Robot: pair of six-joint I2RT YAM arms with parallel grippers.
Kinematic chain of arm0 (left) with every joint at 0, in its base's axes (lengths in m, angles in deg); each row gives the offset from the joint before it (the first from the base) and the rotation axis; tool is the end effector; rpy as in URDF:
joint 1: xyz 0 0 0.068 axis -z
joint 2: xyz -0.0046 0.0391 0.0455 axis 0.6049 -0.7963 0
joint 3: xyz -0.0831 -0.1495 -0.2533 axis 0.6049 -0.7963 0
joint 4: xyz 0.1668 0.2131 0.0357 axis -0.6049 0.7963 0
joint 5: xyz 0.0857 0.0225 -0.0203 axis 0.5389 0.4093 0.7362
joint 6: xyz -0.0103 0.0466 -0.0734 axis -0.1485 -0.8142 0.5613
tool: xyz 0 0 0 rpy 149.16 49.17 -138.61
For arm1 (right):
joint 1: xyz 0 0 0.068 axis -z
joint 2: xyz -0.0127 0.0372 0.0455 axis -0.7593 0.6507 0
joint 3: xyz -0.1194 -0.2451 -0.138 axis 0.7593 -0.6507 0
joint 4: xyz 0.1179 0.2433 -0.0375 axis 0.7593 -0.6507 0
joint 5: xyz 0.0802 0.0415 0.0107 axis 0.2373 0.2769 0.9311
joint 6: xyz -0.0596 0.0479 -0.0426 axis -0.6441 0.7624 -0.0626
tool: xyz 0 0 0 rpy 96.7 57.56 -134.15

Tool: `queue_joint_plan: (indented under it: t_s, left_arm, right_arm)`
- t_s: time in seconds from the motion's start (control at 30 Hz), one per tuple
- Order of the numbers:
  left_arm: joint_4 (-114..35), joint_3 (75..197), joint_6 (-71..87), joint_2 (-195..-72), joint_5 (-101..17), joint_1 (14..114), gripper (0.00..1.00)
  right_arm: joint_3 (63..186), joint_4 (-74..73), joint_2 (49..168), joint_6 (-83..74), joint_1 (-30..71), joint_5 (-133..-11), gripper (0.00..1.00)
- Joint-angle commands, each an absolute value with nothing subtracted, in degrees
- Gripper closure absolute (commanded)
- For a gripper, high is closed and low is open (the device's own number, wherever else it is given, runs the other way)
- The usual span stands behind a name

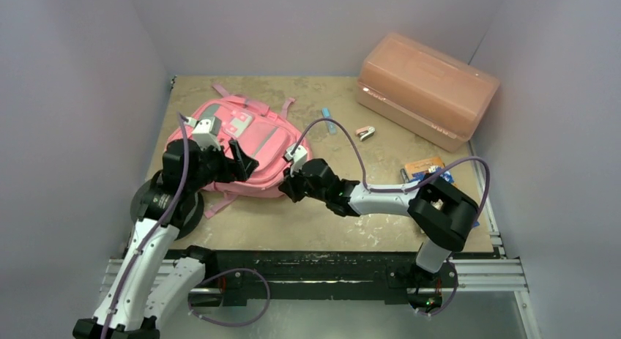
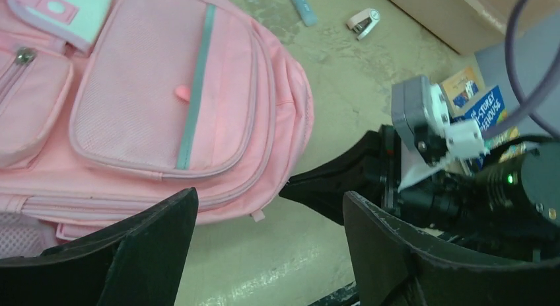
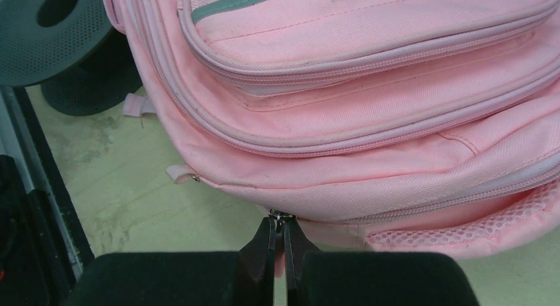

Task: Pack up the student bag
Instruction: Unzip the student bag at the center of the board.

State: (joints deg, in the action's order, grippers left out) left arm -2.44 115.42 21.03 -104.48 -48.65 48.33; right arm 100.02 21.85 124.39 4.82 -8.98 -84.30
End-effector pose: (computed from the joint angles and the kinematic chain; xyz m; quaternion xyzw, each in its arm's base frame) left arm 0.1867 -0.0567 0.3404 -0.0341 0.8573 -0.2578 0.4444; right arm 0.2230 0.3514 0.2057 -0.2844 0.7882 0.3050 0.4527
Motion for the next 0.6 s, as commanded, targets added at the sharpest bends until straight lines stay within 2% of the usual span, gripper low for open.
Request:
queue_joint_plan:
  t_s: [0.0, 0.07, 0.1, 0.23, 0.27, 0.37, 0.57]
  left_arm:
    - [-11.83, 108.10, 14.75, -100.49, -48.33, 53.41, 0.20]
    - [-12.66, 106.42, 9.32, -99.58, -52.53, 54.01, 0.25]
    - [-12.93, 105.66, 6.15, -99.35, -53.68, 54.72, 0.28]
    - [-10.77, 105.37, -3.93, -101.52, -46.06, 63.54, 0.35]
    - [-10.18, 105.75, -5.93, -103.23, -45.44, 64.79, 0.40]
    - [-11.11, 106.43, -7.08, -106.08, -44.90, 67.47, 0.45]
    - [-10.69, 109.99, -9.61, -112.84, -38.21, 71.49, 0.45]
  right_arm:
    - [98.39, 32.24, 122.09, 5.82, -5.62, -70.39, 1.00]
    - [97.97, 32.72, 121.70, 5.82, -5.01, -68.91, 1.00]
    - [97.96, 32.62, 121.48, 12.61, -4.92, -68.42, 1.00]
    - [97.78, 32.92, 120.91, 14.90, -3.99, -66.23, 1.00]
    - [97.89, 32.77, 120.56, 14.89, -3.79, -65.89, 1.00]
    - [98.55, 31.65, 119.59, 14.05, -3.72, -65.10, 1.00]
    - [99.54, 31.18, 118.77, 14.38, -3.43, -62.99, 1.00]
